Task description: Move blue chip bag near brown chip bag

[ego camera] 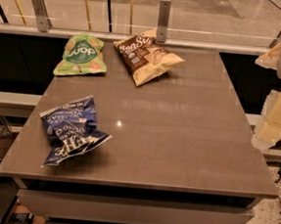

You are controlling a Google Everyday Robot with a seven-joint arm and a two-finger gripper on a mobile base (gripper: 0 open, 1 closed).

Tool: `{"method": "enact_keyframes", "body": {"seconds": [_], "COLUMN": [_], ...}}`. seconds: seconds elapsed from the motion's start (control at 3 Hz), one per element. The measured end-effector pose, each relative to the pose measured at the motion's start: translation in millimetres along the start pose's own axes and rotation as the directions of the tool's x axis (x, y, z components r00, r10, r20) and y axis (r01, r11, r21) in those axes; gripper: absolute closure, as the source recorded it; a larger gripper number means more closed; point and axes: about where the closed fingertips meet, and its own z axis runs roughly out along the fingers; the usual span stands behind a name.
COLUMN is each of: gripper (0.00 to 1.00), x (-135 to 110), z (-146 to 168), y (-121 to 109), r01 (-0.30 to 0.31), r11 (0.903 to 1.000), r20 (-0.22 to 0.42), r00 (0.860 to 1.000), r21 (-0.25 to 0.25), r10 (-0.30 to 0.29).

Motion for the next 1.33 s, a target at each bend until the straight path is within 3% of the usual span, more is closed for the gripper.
{"method": "enact_keyframes", "body": {"seconds": [0.67, 1.0, 1.33], "gripper": [0.0, 0.0, 0.0], "x": [-1, -3, -13], "z": [-3, -4, 0], "y": [-1, -4, -14], "r01": [0.023, 0.109, 0.239], "r11": [0.9996, 0.9918, 0.9562], "r20": [0.006, 0.02, 0.078], "r00": [1.0, 0.994, 0.964], "r21": [0.016, 0.068, 0.168], "r10": [-0.023, -0.11, -0.255]}}
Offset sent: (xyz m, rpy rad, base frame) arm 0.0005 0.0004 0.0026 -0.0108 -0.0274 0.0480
